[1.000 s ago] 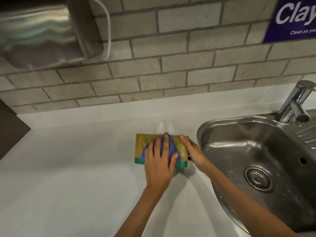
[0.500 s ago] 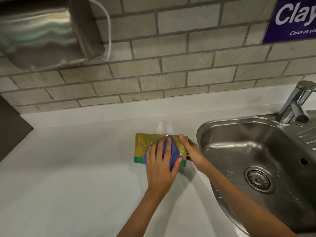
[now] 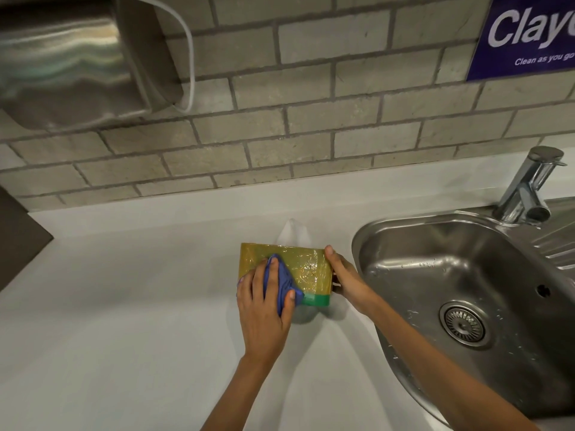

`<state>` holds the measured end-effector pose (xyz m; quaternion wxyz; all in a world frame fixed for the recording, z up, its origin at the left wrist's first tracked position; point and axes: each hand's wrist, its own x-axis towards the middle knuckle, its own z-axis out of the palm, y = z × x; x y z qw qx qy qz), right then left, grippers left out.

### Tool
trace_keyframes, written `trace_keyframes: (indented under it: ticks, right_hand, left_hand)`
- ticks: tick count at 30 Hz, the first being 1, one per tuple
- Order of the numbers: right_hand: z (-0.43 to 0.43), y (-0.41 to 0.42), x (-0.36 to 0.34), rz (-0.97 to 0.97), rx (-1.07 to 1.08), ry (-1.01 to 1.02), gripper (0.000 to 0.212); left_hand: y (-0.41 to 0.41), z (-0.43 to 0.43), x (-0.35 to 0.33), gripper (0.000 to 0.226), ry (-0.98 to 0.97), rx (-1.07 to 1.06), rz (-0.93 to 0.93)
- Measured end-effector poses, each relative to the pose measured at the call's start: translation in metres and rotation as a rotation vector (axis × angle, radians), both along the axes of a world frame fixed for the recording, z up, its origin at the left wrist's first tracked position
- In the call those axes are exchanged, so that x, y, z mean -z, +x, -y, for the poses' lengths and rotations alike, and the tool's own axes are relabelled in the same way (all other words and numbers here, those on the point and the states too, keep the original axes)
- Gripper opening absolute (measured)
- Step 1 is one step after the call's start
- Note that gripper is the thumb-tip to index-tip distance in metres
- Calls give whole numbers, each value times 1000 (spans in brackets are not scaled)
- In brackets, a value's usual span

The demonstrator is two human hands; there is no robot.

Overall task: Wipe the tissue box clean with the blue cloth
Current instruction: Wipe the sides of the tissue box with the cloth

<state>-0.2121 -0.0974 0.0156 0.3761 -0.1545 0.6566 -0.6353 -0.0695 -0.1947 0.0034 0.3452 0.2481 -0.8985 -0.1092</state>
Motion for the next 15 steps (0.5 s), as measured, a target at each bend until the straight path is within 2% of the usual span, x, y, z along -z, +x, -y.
trace_keyframes:
  ticks: [5,9,11,15]
  right_hand:
    - [2,-2,1,48,34,2,63]
    - [4,-1,0,60,60,1,61]
    - [3,-1,1,50,56,-3,61]
    - [2,-4,0,38,48,-8,59]
  left_hand:
    - [-10,-4,-11,66,47,-43,-42]
    - [-37,-21,-29,57,121,-100,-54]
    - [-44,-30,-31,58,79,-59,-10]
    - [-28,-36,-12,59,-128,96,69]
